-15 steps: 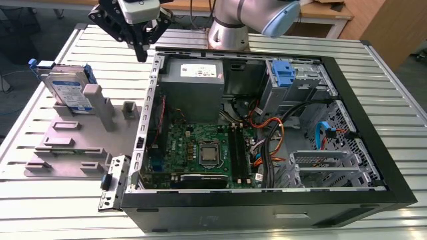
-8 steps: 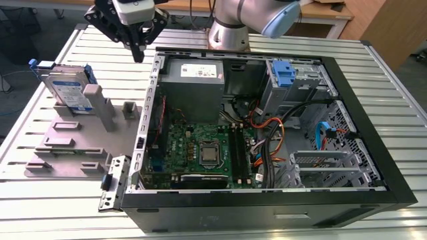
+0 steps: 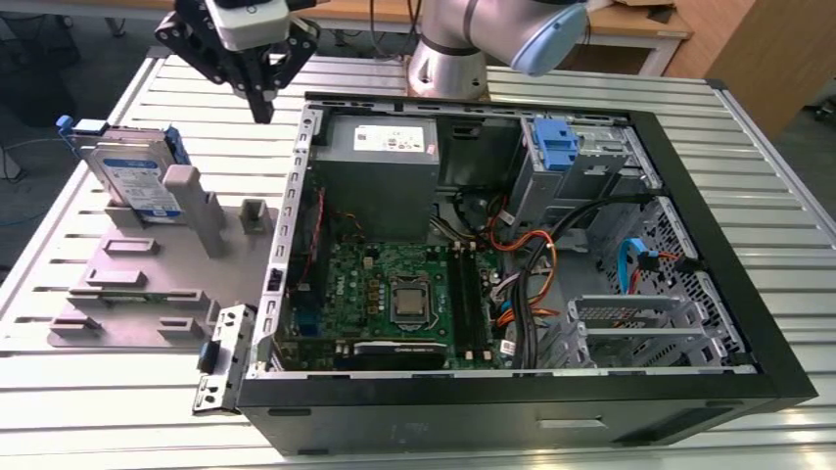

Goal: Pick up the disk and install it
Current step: 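Reach for the disk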

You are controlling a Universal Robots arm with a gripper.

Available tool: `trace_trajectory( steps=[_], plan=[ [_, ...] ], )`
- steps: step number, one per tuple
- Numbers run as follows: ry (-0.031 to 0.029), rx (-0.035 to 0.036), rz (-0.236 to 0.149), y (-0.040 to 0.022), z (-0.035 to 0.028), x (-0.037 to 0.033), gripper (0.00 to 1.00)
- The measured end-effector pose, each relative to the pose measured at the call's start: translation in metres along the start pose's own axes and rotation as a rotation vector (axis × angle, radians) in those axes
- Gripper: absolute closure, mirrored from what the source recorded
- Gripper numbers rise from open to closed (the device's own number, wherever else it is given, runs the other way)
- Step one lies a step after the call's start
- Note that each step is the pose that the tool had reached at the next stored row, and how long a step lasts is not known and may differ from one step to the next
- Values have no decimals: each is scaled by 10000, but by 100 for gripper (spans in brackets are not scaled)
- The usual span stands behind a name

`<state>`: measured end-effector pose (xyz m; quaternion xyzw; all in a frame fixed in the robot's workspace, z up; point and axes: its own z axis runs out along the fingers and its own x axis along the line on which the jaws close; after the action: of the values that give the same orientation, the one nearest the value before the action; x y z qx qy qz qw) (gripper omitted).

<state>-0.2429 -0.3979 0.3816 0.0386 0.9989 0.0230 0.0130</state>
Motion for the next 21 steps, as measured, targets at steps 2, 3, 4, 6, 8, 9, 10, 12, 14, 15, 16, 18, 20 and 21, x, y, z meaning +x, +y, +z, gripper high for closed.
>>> trace_trajectory(
  steps=[2,3,4,6,8,9,10,12,14,15,16,18,20,21],
  plan=[
    [0,-3,0,-2,4,32,89],
    [0,-4,0,-3,6,48,89],
    [1,-5,-1,-4,7,66,89],
    [1,-5,-1,-6,11,103,89],
    [0,-7,-1,-7,16,140,89],
    [1,-7,-1,-8,18,159,89],
    [0,-7,-1,-8,20,178,89],
    [1,-7,1,-7,24,216,89],
    [0,-7,1,-4,28,250,89],
    [0,-8,0,0,31,266,89],
    [0,-9,0,6,34,284,89],
    [1,-7,0,15,37,320,89],
    [1,-7,0,23,42,355,89],
    [1,-7,1,26,45,372,89]
  ],
)
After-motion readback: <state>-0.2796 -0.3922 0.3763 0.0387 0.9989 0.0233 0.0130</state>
